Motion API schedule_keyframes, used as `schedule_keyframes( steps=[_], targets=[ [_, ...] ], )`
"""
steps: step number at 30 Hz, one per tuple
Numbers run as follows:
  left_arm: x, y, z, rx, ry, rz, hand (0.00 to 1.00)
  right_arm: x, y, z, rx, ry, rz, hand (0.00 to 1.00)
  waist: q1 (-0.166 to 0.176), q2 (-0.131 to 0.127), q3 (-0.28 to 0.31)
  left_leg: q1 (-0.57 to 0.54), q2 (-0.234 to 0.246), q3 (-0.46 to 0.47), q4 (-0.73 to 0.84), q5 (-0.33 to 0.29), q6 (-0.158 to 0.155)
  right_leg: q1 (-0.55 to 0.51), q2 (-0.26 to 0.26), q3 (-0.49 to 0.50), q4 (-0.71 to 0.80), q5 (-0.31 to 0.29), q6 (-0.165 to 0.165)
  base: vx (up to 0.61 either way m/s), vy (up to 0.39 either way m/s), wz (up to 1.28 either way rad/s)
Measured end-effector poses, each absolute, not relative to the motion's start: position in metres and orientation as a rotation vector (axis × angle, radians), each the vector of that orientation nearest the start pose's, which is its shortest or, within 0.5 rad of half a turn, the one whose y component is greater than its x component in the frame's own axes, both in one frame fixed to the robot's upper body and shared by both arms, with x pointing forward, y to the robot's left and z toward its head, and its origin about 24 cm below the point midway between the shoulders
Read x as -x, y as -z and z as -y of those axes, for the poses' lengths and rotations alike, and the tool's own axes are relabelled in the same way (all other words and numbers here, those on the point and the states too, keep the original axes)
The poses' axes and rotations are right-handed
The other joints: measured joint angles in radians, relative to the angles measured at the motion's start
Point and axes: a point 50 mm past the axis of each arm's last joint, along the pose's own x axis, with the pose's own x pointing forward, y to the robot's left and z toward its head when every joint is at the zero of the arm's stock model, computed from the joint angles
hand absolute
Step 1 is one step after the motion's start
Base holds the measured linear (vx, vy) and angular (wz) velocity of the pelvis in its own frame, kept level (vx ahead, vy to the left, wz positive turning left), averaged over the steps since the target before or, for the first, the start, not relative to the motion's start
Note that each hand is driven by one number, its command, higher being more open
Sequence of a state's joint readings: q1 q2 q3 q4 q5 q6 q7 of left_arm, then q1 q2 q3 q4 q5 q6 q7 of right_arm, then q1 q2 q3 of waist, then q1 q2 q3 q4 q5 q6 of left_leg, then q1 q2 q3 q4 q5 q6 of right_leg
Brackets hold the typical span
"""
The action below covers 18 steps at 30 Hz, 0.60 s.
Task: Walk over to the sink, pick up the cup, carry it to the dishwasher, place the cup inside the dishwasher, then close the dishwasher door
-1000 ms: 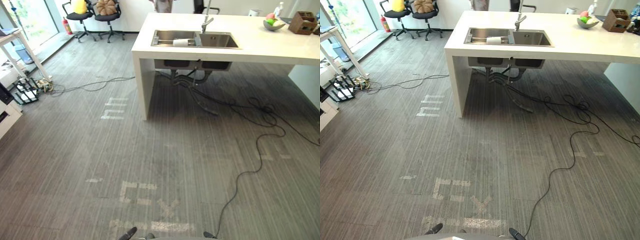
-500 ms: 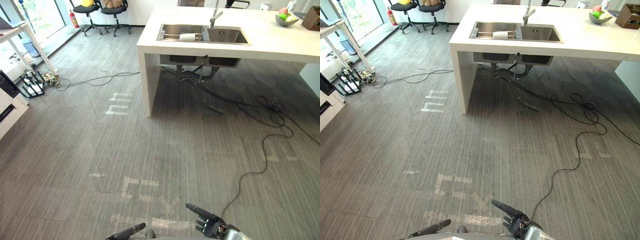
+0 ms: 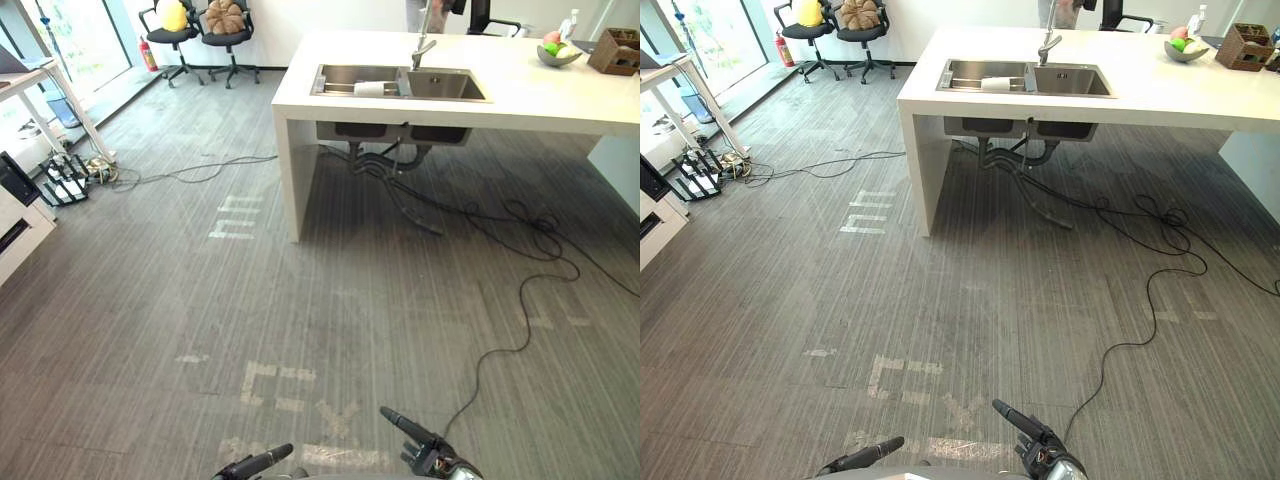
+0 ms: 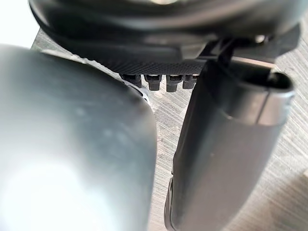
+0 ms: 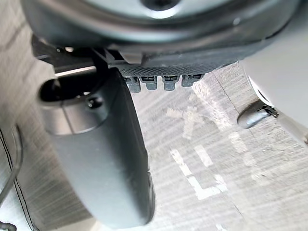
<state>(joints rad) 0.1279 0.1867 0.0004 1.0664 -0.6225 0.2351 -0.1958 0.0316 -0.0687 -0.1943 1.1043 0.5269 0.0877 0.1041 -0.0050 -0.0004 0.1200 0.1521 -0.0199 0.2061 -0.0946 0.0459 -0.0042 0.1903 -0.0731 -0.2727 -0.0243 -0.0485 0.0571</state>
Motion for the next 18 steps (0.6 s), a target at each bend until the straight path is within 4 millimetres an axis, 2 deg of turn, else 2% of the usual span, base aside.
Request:
schedule_keyframes(
  steps=[10,14,16,18],
  targets=[
    [-0.0520,0.1692,-0.2052,0.603,-0.327,-1.301,1.00,-0.0963,0.1662,0.1898,-0.617,0.429,-1.102,1.00,-0.007,-0.004,0.002,0.006,0.002,0.036,-0.001,-0.002,0.003,0.000,0.003,0.021,-0.002,0.007,-0.008,-0.01,0.000,-0.05],
    [-0.0517,0.1697,-0.2052,0.597,-0.322,-1.335,1.00,-0.0937,0.1668,0.1900,-0.627,0.440,-1.104,1.00,-0.009,-0.008,0.004,0.008,0.001,0.050,-0.001,-0.013,0.018,-0.003,0.003,0.034,-0.006,0.003,0.000,-0.01,0.011,-0.09],
    [-0.0508,0.1699,-0.2052,0.609,-0.339,-1.342,1.00,-0.0936,0.1667,0.1913,-0.637,0.462,-1.096,1.00,-0.010,-0.008,0.004,0.006,-0.002,0.053,0.000,-0.025,0.031,-0.023,-0.006,0.034,0.038,-0.024,0.012,0.01,0.030,0.00],
    [-0.0518,0.1695,-0.2062,0.617,-0.346,-1.348,1.00,-0.0948,0.1655,0.1963,-0.631,0.502,-1.079,1.00,-0.011,-0.015,0.004,0.008,-0.021,0.052,0.000,-0.041,0.052,-0.081,-0.047,0.019,0.182,-0.096,0.050,0.07,0.065,0.21]
  ],
)
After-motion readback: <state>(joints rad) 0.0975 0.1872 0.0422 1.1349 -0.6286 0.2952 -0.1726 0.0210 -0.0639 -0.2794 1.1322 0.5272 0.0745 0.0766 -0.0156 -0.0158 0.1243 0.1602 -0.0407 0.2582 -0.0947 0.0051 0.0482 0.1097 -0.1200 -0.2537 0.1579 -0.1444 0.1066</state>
